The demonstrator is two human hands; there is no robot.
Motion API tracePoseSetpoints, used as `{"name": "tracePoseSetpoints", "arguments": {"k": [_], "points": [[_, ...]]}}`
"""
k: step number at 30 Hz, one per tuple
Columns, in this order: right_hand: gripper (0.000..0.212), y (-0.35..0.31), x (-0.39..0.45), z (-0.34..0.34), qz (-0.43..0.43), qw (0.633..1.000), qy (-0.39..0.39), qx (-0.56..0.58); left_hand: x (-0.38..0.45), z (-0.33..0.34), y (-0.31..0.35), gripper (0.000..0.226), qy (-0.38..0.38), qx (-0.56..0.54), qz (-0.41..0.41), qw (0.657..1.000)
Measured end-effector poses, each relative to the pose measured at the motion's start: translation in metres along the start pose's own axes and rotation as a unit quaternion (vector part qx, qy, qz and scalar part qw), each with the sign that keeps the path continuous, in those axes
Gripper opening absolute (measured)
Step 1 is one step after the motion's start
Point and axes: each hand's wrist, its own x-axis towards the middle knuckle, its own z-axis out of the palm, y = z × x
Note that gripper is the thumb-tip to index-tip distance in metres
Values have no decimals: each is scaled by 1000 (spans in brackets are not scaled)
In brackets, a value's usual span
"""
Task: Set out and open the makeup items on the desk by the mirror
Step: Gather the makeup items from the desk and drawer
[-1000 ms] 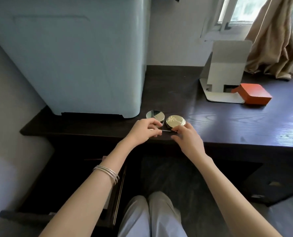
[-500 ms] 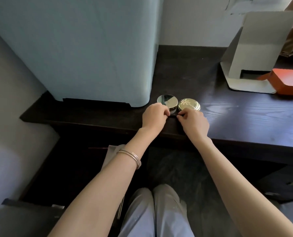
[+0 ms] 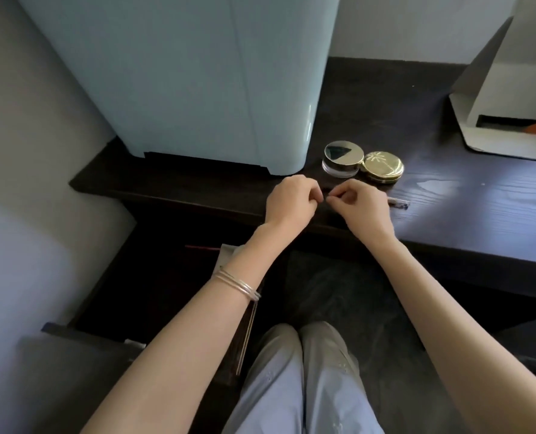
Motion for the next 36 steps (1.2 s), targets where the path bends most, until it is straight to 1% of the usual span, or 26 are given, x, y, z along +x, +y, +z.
{"name": "tracePoseSetpoints", "arguments": {"k": [4, 6, 8, 9, 10, 11, 12, 13, 14, 15, 16, 17, 18, 20, 22, 24, 27, 30, 33, 35, 36], "points": [[4, -32, -29, 35, -72, 994, -78, -7, -53, -28, -50, 14, 51, -25, -67, 996], [4, -49, -38, 56, -88, 989, -118, 17, -77, -39, -79, 13, 54, -23, -110, 992], [6, -63, -47, 77, -95, 980, -171, 39, -95, -46, -105, 13, 42, -23, -156, 987], [8, -67, -52, 85, -112, 977, -176, 34, -102, -47, -116, 13, 27, -24, -176, 984], [11, -69, -57, 88, -152, 979, -139, 6, -109, -47, -125, 13, 7, -26, -191, 981], [16, -66, -59, 86, -198, 977, -61, -42, -115, -48, -130, 14, -13, -30, -199, 979], [21, -60, -57, 79, -231, 968, 34, -94, -118, -48, -134, 17, -31, -33, -194, 980], [27, -51, -53, 69, -229, 957, 107, -140, -121, -48, -135, 19, -43, -40, -176, 983], [31, -40, -48, 58, -195, 955, 132, -179, -121, -47, -133, 21, -49, -51, -151, 986], [34, -27, -42, 47, -151, 960, 118, -206, -119, -45, -128, 21, -52, -67, -123, 989], [33, -14, -36, 40, -114, 967, 82, -214, -115, -44, -120, 20, -49, -86, -96, 990], [30, -4, -30, 34, -99, 972, 57, -207, -109, -43, -108, 18, -37, -107, -72, 991], [26, 2, -25, 31, -99, 975, 45, -192, -102, -41, -94, 16, -13, -126, -51, 991], [21, 5, -20, 30, -107, 980, 49, -163, -82, -35, -65, 13, 40, -148, -9, 988], [19, 5, -19, 30, -109, 982, 65, -143, -61, -26, -38, 16, 65, -132, 31, 989], [18, 4, -20, 31, -115, 981, 73, -136, -42, -15, -17, 23, 55, -88, 60, 993], [22, 6, -20, 29, -109, 983, 60, -137, -19, -1, 5, 29, 5, -10, 78, 997], [29, 7, -16, 18, -99, 984, 7, -147, -9, 2, 16, 26, -19, 25, 56, 998], [34, 11, -20, 2, -121, 985, -32, -117, -6, 4, 20, 26, -31, 55, 53, 997], [32, 19, -22, -8, -122, 986, -17, -116, -5, 6, 24, 25, -33, 81, 59, 994], [29, 23, -22, -14, -112, 984, -2, -140, -3, 7, 27, 23, -39, 93, 63, 993]]}}
